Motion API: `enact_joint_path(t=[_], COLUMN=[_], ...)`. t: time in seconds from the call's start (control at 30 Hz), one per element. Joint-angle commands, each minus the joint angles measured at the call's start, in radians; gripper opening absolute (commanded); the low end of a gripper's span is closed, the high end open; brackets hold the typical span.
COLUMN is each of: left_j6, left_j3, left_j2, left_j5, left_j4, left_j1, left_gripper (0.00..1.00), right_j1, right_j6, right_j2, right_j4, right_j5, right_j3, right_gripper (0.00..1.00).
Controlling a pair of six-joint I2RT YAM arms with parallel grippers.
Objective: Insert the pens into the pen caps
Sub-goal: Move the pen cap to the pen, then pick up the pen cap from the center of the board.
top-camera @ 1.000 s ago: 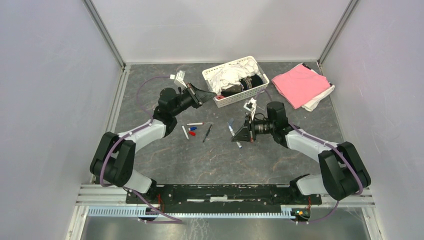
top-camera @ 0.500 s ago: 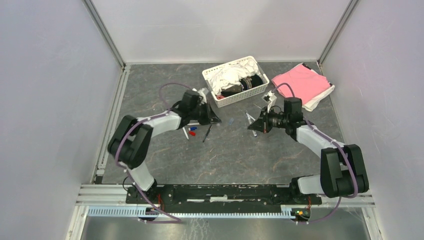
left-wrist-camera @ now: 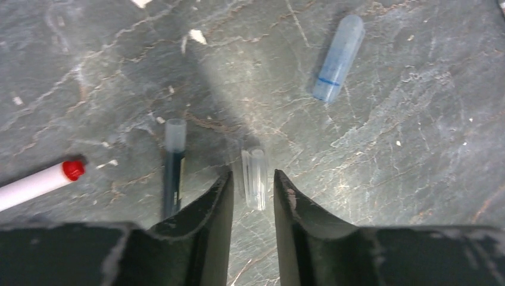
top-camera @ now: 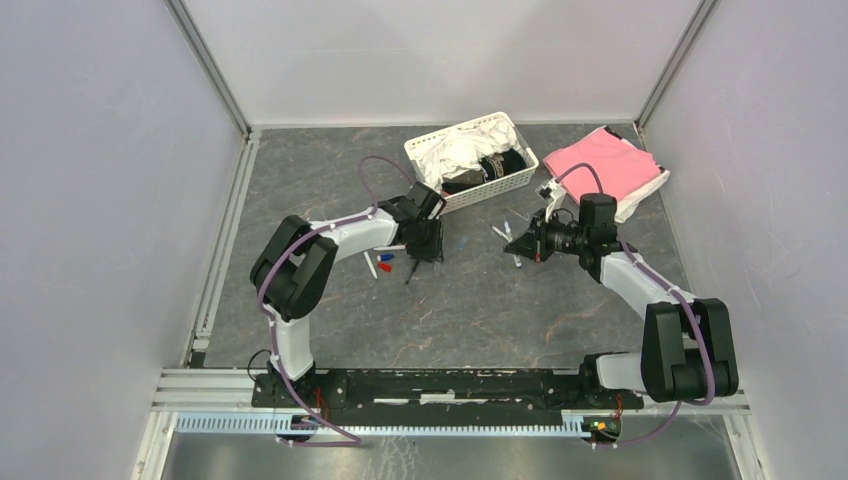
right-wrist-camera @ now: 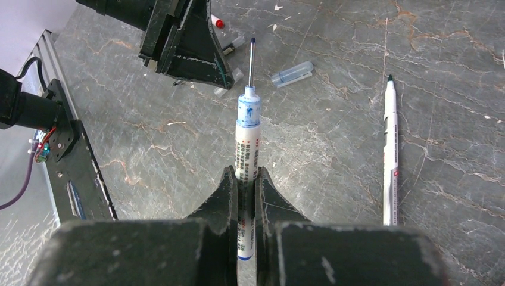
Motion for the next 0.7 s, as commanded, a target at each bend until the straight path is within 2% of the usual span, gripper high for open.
enact_joint_path(t=[0.0, 0.17, 0.4, 0.67], left_j6=[0.073, 0.094, 0.167, 0.175], left_j3=[0.048, 0.086, 0.114, 0.225], left_j2=[-0.002, -0.063, -0.148, -0.030], left_j5=[-0.126, -0.104, -0.024, 0.061], left_j4=[-0.119, -0.109, 0.055, 0.077], left_j1=[-0.010, -0.015, -0.015, -0.017], left_gripper=[0.41, 0.46, 0.47, 0.50], right_j1=[-0.010, -0.021, -0.050, -0.122], right_j6=[0.010, 0.008, -0.084, -0.154], right_j2=[-0.012, -0.002, -0.006, -0.005], right_j4=[0.050, 0.047, -0.019, -0.089], right_j5=[-0.026, -0.042, -0.058, -0.063], right_j3=[-0.001, 0.015, 0.049, 0.072], right_gripper=[0.00, 0.00, 0.00, 0.00])
